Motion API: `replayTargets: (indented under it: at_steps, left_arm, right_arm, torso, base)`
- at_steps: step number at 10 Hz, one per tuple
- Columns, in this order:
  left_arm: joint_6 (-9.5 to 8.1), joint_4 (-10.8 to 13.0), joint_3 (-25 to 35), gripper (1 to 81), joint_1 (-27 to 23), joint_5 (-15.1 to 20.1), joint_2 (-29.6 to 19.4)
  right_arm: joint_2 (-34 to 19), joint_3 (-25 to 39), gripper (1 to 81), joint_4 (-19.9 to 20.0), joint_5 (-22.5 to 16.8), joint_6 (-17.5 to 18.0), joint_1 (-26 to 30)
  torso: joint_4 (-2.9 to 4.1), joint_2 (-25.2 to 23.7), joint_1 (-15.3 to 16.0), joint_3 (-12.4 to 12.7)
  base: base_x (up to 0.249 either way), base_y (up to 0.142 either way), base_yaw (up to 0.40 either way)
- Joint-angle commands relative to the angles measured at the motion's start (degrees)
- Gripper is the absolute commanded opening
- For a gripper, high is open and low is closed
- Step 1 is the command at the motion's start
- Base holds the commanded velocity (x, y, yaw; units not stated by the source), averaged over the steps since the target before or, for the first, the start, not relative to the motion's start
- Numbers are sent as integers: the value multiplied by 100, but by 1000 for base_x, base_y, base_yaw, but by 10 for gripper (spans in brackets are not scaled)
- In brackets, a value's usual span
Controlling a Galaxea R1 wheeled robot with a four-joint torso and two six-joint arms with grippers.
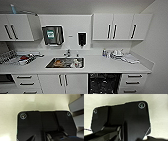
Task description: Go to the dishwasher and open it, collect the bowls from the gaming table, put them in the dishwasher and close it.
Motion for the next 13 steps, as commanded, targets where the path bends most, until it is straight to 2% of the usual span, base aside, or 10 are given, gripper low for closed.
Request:
replayTargets:
  at_steps: [1,6,11,13]
  left_arm:
    - [40,-40,-5,811,-318,241,1]
    - [40,-13,4,811,-326,250,116]
    - [40,-57,13,811,-326,276,-77]
    - [40,4,31,811,-326,276,-95]
  right_arm:
    - [1,7,811,-42,-285,10,278]
    - [19,16,811,-25,-285,18,286]
    - [28,24,811,-33,-285,18,304]
    - [45,24,811,-33,-285,10,321]
  torso:
    - [0,0,0,0]
    - [0,0,0,0]
    - [0,0,0,0]
    - [0,0,0,0]
  base:
    - [0,0,0]
    - [0,0,0]
    - [0,0,0]
    - [0,-46,-56]
